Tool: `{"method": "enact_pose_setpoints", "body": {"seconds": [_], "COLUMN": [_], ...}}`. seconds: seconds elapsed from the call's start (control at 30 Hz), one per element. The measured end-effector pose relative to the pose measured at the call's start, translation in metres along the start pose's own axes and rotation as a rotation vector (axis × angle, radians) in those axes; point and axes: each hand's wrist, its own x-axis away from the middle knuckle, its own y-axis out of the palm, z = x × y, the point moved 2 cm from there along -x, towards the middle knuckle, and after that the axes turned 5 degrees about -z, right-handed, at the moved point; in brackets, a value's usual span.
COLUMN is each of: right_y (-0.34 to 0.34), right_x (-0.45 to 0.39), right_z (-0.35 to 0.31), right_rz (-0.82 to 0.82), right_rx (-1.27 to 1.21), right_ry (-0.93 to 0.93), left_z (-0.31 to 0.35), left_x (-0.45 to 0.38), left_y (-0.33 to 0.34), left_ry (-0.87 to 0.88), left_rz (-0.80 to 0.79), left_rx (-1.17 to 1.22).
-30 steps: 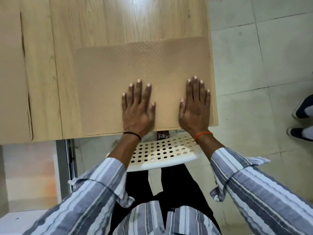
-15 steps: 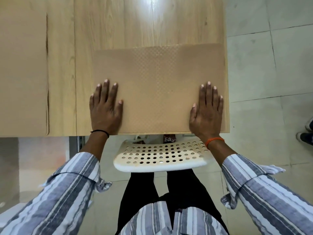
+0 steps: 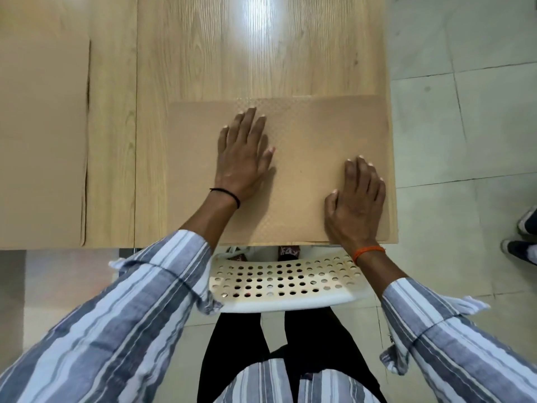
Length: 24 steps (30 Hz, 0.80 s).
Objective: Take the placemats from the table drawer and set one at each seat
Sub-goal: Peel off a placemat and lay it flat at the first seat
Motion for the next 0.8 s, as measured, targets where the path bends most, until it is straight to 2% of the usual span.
{"method": "enact_pose_setpoints", "body": {"seconds": [0.1,0.2,0.37,0.5,0.63,0.73,0.8], "right_y": [0.004,0.005,0.006,0.004,-0.001,-0.013,-0.024], "right_x": [0.003,0.003,0.003,0.003,0.003,-0.002,-0.004], "right_z": [0.003,0.003,0.003,0.004,0.001,-0.004,-0.015], "right_rz": [0.000,-0.005,-0.009,-0.023,-0.054,-0.095,-0.107], "right_rx": [-0.033,-0.042,-0.062,-0.082,-0.077,-0.125,-0.232], "right_ry": [0.006,0.015,0.019,0.014,0.009,0.004,-0.021], "left_z": [-0.014,-0.053,-0.102,-0.108,-0.100,-0.088,-0.078], "left_x": [-0.018,-0.014,-0.006,-0.004,0.003,0.026,0.048], "left_y": [0.008,0.008,-0.003,-0.011,-0.023,-0.033,-0.036], "left_ry": [-0.038,-0.073,-0.328,-0.366,-0.509,-0.422,-0.357], "left_rz": [-0.056,-0.012,0.071,0.077,0.099,0.172,0.203], "left_rx": [0.003,-0.053,0.013,0.029,0.098,0.107,0.203]}}
